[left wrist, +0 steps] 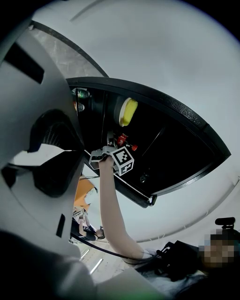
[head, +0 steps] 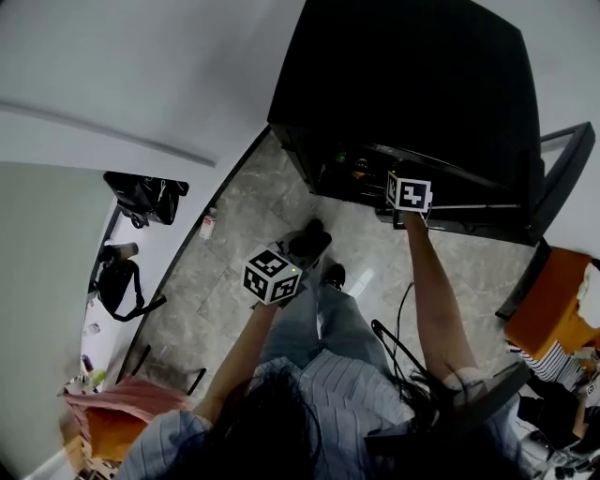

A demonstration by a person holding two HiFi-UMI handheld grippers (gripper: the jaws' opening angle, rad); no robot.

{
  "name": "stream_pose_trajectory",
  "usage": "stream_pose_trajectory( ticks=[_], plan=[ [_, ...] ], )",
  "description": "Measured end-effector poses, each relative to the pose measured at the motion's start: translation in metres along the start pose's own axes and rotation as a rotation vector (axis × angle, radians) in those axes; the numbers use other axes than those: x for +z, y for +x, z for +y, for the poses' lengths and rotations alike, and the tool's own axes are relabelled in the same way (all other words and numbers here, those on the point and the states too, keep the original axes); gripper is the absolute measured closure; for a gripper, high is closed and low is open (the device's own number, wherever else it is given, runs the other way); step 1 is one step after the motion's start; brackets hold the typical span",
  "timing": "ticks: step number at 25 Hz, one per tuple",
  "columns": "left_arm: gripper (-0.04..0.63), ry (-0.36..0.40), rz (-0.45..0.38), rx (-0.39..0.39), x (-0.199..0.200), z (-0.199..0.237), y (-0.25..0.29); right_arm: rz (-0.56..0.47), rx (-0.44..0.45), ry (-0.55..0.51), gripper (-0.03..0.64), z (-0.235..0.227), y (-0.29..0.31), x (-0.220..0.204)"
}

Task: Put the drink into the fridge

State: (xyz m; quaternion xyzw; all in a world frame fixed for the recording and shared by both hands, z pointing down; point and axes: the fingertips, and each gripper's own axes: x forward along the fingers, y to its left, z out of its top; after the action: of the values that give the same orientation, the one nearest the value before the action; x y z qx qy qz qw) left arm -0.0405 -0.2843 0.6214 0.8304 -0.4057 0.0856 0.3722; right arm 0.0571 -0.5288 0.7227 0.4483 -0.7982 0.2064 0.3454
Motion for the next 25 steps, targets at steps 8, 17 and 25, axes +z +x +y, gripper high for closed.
stream_pose_trajectory(
  ticks=[8, 17, 25],
  plan=[
    [0.586, 0.003, -0.004, 0.009, -0.003, -0.007, -0.010, -0.005, -0.018, 0.067, 0.313, 0.000, -0.017, -0.007],
    [0.586, 0.020, -0.023, 0.013, -0.001, -0.017, -0.024, -0.063, 0.058, 0.074, 0.313, 0.025, -0.053, -0.010],
    [0.586, 0.029, -0.031, 0.004, -0.005, -0.034, -0.038, -0.142, 0.138, -0.070, 0.313, 0.067, -0.105, 0.008]
  ],
)
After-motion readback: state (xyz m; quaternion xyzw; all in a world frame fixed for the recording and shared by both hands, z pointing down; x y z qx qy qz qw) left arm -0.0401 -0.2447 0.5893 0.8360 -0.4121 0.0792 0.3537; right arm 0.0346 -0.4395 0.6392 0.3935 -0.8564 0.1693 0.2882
